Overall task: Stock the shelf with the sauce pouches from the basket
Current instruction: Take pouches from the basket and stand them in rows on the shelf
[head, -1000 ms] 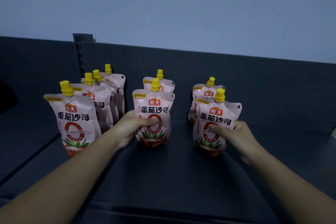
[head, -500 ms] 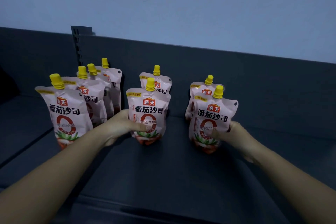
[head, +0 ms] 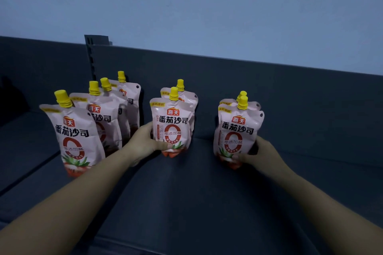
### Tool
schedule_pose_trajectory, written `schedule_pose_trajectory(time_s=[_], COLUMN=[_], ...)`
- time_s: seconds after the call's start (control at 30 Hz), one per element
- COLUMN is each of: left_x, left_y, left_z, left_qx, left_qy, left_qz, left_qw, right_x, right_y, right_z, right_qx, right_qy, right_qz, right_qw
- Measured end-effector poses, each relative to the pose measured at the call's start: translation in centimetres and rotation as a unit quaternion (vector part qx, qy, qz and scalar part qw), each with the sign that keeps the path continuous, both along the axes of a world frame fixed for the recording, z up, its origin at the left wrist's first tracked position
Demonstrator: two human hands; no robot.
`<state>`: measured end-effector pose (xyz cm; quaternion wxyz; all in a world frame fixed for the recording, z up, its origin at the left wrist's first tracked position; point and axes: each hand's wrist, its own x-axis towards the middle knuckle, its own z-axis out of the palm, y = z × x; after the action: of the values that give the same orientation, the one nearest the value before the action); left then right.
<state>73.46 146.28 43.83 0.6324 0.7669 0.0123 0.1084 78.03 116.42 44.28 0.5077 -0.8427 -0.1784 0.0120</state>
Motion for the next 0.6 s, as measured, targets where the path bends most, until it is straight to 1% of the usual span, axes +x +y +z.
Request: schedule_pose_trajectory(time_s=[0.1, 0.37, 0.53, 0.6], left_x=[0.8, 1.4, 1.2, 1.1], left_y=[0.1, 0.6, 0.4, 0.3], left_z=[0.0, -0.4, -0.5, -0.4], left_qx=[0.008, 0.01, 0.001, -0.004], left_qy=[0.012, 0.008, 0.014, 0.015], left_qz=[-0.009, -0.014, -0.013, -0.01], left_qw=[1.0, 1.0, 1.0, 1.0], right_x=[0.5, 0.6, 0.1, -0.3], right_y=[0.2, 0.4, 0.6, 0.8], right_z=[0.0, 0.2, 0.1, 0.1], right_qx=[-0.004, -0.018, 0.02, 0.02], right_qy=[0.0, 0.01, 0.031, 0.039], right_qz=[-0.008, -0.028, -0.046, -0.061], right_qw=[1.0, 0.999, 0.998, 0.997])
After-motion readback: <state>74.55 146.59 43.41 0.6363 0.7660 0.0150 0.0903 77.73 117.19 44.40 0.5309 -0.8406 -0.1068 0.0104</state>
